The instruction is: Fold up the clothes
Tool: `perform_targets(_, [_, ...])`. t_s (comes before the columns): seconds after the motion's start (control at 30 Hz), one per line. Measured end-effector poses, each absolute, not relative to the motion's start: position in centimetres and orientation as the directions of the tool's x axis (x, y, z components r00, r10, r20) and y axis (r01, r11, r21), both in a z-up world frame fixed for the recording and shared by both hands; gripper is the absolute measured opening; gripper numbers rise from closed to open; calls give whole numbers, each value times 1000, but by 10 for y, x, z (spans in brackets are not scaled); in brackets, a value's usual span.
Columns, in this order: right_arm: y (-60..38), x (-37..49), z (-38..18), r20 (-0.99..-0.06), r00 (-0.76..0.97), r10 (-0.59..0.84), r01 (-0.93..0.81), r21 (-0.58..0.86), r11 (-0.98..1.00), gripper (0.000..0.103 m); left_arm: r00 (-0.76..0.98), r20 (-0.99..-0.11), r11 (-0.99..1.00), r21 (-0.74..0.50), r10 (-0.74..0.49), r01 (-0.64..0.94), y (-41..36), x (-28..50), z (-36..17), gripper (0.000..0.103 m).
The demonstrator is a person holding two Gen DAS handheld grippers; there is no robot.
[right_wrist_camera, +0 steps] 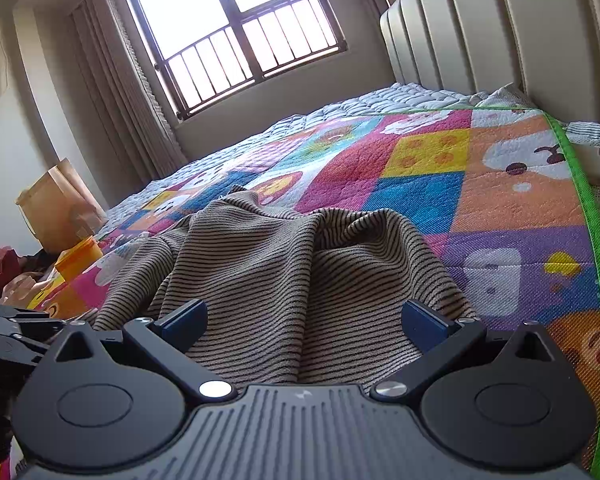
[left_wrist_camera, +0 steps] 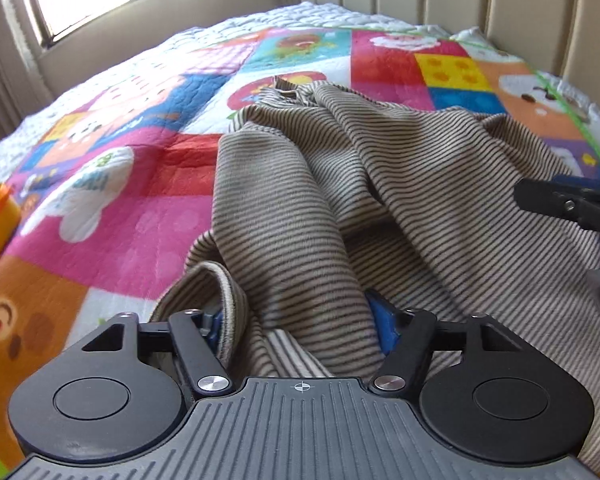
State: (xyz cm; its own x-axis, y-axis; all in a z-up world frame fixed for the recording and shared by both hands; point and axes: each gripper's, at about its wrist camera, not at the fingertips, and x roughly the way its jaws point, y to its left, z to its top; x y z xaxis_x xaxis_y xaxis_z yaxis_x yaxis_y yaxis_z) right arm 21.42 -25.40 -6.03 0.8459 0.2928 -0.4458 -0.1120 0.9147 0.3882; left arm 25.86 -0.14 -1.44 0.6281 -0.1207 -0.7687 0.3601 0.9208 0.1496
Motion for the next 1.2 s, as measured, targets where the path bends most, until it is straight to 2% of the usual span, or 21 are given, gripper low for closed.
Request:
perform_targets(0.03, [-255, 214, -60, -443, 846, 296, -113, 394, 912, 103, 624, -772, 919, 152, -119, 363, 1, 262, -11, 50])
perform_targets(0.07, [-255, 213, -60, -441, 847, 299, -113, 399, 910, 103, 633, -766, 916, 167, -111, 364, 4, 266, -6, 41])
perform_targets(0.17, [-256, 213, -61, -440, 846, 300, -114, 401, 909, 103, 710, -703, 904, 275, -44, 328, 19, 285, 11, 34])
perform_targets(0.33, [-256, 213, -61, -445, 844, 300, -112, 401, 909, 103, 790, -583, 907, 412, 186, 91, 74, 353, 13, 32])
perform_targets(0.4, [-256, 214, -61, -452, 839, 303, -109, 405, 908, 103, 783, -546, 889, 458, 298, -20, 96, 373, 5, 16])
perform_targets(0.43, [-257, 215, -62, -456, 836, 305, -108, 409, 906, 103, 771, -526, 873, 481, 360, -79, 107, 380, 1, 14])
perform_targets(0.5, [-258, 217, -62, -462, 830, 311, -105, 418, 902, 103, 748, -558, 914, 372, 359, -161, 128, 374, 6, 16])
perform_targets(0.53, [-258, 217, -62, -464, 829, 314, -105, 422, 900, 103, 738, -579, 932, 302, 346, -200, 138, 369, 10, 25])
perform_targets(0.57, [-259, 218, -62, -464, 827, 317, -105, 426, 898, 103, 756, -586, 956, 210, 292, -207, 142, 356, 17, 45])
perform_targets(0.6, [-259, 219, -63, -465, 825, 320, -105, 431, 896, 103, 783, -581, 974, 109, 223, -197, 144, 339, 24, 56])
perform_targets(0.63, [-260, 219, -63, -465, 824, 325, -104, 440, 892, 103, 816, -555, 984, 30, 161, -174, 139, 321, 30, 73])
perform_targets(0.67, [-262, 220, -63, -464, 822, 331, -104, 449, 887, 103, 849, -518, 989, -39, 103, -144, 132, 303, 35, 83])
perform_targets(0.7, [-264, 221, -63, -461, 820, 338, -102, 464, 880, 103, 877, -478, 991, -100, 36, -95, 121, 286, 37, 87])
perform_targets(0.73, [-265, 222, -63, -462, 818, 344, -99, 476, 874, 103, 900, -434, 987, -155, -35, -36, 109, 269, 38, 96])
perform_targets(0.8, [-266, 226, -61, -480, 804, 351, -99, 474, 875, 103, 913, -365, 969, -224, -182, 104, 77, 244, 28, 99])
perform_targets(0.9, [-257, 233, -55, -546, 764, 345, -123, 402, 907, 103, 866, -394, 950, -182, -308, 255, 37, 227, -2, 99])
perform_targets(1.0, [-238, 236, -51, -616, 728, 301, -172, 261, 950, 103, 809, -482, 940, -124, -337, 318, 18, 219, -31, 99])
perform_targets(1.03, [-238, 236, -47, -624, 717, 312, -183, 264, 947, 103, 816, -482, 945, -96, -318, 312, 16, 215, -34, 94])
perform_targets(1.07, [-237, 235, -44, -631, 706, 323, -194, 266, 944, 103, 823, -474, 948, -95, -313, 305, 18, 213, -33, 97])
perform_targets(1.2, [-233, 231, -30, -659, 658, 365, -238, 278, 931, 103, 785, -481, 918, -143, -390, 369, 31, 202, -35, 97])
